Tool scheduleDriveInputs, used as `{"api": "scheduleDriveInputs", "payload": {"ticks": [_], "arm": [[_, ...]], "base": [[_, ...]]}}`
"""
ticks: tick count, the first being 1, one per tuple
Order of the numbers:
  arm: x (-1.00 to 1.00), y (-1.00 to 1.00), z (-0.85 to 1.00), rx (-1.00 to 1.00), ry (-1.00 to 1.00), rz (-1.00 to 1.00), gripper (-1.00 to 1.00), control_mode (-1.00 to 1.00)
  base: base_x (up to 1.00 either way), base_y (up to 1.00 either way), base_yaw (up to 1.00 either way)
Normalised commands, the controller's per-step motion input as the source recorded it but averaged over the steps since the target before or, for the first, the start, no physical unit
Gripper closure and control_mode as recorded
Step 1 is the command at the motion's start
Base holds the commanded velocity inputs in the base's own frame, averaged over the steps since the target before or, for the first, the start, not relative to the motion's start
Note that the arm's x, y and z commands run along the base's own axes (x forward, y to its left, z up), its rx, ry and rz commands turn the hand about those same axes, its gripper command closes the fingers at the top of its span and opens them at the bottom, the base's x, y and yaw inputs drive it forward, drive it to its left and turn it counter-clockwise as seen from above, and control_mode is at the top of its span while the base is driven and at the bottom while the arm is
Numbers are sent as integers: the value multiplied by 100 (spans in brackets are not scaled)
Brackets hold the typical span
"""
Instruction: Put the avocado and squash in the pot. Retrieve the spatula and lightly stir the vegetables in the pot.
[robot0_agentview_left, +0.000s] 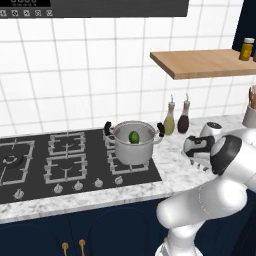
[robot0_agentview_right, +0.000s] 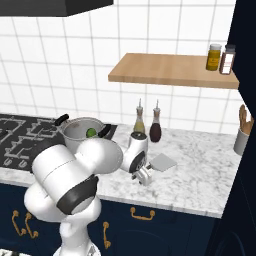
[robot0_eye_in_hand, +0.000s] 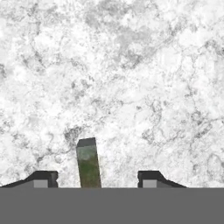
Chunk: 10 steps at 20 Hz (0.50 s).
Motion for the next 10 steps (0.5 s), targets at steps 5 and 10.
{"api": "scheduleDriveInputs", "payload": {"ticks": [5,10], "arm": [[-11,0,-4,0,2,0,100,-100],[-30,0,23,0,-4,0,100,-100]], "base": [[0,0,0],[0,0,0]]}}
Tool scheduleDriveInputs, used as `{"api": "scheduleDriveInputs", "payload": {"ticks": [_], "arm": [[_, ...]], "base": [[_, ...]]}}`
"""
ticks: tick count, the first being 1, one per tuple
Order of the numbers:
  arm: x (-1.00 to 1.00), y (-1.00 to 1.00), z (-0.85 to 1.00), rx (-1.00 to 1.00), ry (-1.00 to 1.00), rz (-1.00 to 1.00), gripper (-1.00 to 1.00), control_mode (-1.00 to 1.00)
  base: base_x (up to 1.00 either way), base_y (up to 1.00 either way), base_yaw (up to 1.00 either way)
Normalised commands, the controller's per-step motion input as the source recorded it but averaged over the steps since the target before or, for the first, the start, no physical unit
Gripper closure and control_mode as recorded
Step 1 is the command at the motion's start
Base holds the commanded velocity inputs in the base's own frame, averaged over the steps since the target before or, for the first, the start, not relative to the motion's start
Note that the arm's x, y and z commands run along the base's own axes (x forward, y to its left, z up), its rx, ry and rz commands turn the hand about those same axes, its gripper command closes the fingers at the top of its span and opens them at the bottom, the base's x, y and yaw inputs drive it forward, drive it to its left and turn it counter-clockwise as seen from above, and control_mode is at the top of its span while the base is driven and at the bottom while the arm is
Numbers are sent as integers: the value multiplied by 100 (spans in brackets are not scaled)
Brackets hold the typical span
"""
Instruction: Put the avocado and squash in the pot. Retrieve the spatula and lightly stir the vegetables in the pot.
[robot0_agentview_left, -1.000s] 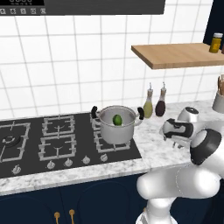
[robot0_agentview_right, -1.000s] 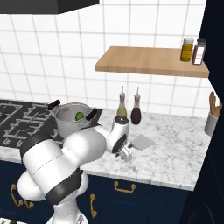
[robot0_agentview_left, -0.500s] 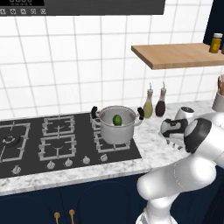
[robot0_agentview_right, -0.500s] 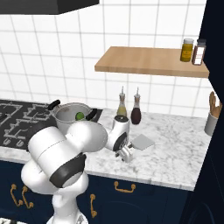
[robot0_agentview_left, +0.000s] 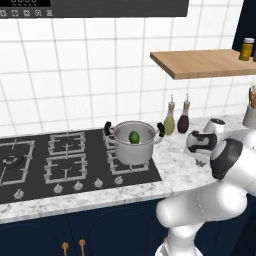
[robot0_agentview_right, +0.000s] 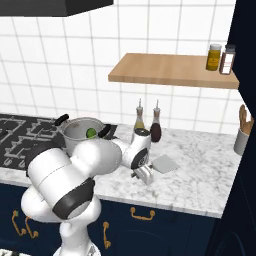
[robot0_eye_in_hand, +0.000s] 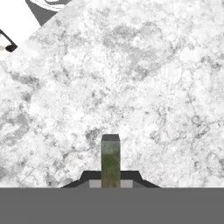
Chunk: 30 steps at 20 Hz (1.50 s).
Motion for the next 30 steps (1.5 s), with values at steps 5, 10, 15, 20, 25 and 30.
{"api": "scheduleDriveInputs", "payload": {"ticks": [5,10,15,20,25,30], "arm": [[-77,34,96,0,-11,0,100,-100],[-98,60,100,11,0,0,100,-100],[-81,65,100,12,-1,0,100,-100],[-32,84,100,18,3,0,100,-100],[1,76,100,26,9,1,100,-100],[30,69,97,27,6,2,100,-100]], "base": [[0,0,0],[0,0,0],[0,0,0],[0,0,0],[0,0,0],[0,0,0]]}}
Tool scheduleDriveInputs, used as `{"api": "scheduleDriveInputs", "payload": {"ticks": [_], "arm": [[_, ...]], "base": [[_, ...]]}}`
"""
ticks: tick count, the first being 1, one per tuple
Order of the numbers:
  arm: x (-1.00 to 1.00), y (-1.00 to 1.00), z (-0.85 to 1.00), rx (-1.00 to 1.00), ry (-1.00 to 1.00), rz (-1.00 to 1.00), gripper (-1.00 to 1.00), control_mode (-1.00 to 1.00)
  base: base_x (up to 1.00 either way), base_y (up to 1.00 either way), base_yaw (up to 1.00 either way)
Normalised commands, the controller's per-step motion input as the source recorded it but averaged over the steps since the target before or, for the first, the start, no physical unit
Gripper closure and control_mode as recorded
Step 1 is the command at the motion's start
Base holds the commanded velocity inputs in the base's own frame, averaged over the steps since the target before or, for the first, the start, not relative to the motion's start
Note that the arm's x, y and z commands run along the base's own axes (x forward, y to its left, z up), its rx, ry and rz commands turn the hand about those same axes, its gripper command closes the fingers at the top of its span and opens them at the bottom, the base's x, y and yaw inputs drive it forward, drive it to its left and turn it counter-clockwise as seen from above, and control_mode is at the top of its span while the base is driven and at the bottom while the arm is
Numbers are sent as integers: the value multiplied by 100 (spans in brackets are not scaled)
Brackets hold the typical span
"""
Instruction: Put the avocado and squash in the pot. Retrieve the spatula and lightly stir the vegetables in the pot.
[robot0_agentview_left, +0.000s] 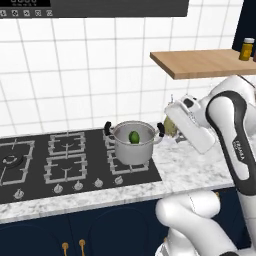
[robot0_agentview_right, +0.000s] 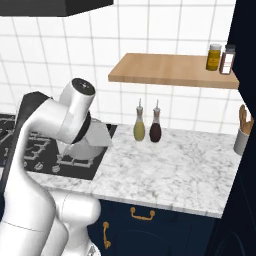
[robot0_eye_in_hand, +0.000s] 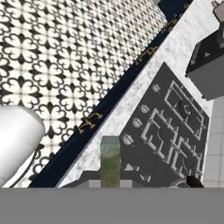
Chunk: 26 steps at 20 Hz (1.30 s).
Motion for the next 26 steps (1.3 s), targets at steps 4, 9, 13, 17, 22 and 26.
{"api": "scheduleDriveInputs", "payload": {"ticks": [4,9,13,17,22,26], "arm": [[39,92,31,22,4,-1,100,-100],[76,65,-1,20,3,-15,100,-100],[81,20,-2,19,10,-22,100,-100],[61,15,-1,13,6,-15,100,-100],[77,44,5,0,0,-12,100,-100],[61,29,-2,19,0,-8,100,-100]], "base": [[0,0,0],[0,0,0],[0,0,0],[0,0,0],[0,0,0],[0,0,0]]}}
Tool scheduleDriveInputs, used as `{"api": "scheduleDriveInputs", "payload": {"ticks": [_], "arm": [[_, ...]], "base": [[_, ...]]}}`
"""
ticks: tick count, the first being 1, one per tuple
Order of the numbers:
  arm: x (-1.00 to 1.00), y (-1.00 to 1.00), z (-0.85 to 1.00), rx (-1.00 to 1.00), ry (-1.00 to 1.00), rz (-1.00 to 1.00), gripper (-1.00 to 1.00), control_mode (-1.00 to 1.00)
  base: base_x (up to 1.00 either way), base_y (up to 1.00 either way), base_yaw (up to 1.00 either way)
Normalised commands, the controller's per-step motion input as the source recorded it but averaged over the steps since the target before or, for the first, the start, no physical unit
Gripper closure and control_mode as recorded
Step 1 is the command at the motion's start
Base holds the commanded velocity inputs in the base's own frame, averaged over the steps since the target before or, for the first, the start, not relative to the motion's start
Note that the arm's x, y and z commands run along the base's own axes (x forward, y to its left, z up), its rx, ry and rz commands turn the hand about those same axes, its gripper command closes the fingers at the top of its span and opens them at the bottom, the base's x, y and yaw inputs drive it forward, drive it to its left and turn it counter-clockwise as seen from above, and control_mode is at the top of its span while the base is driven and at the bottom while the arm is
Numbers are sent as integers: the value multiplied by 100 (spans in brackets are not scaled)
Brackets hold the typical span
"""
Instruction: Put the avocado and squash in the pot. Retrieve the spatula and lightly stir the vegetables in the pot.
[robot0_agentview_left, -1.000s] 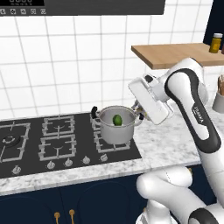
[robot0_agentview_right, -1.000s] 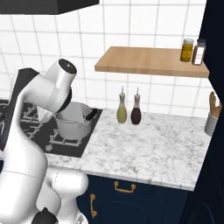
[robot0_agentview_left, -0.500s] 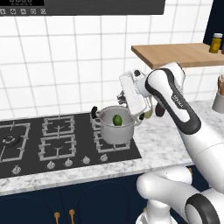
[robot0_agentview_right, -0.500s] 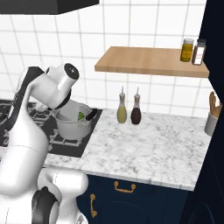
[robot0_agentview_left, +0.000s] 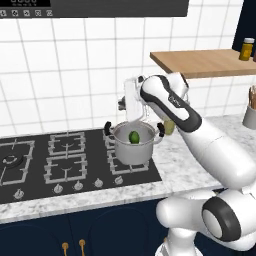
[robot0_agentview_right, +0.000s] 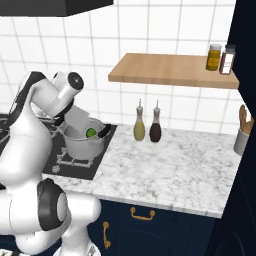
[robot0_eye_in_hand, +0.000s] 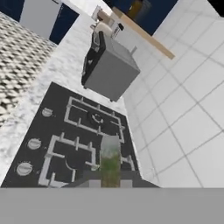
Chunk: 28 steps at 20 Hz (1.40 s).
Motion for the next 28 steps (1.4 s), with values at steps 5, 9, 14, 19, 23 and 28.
{"api": "scheduleDriveInputs", "payload": {"ticks": [5,9,14,19,23,28], "arm": [[42,13,-29,31,0,-7,100,-100],[35,2,-39,14,0,-17,100,-100],[15,0,-11,0,0,-28,100,-100],[25,-1,-4,2,1,-26,100,-100],[34,-2,-7,10,2,-23,100,-100],[17,0,-25,14,0,-19,100,-100]], "base": [[0,0,0],[0,0,0],[0,0,0],[0,0,0],[0,0,0],[0,0,0]]}}
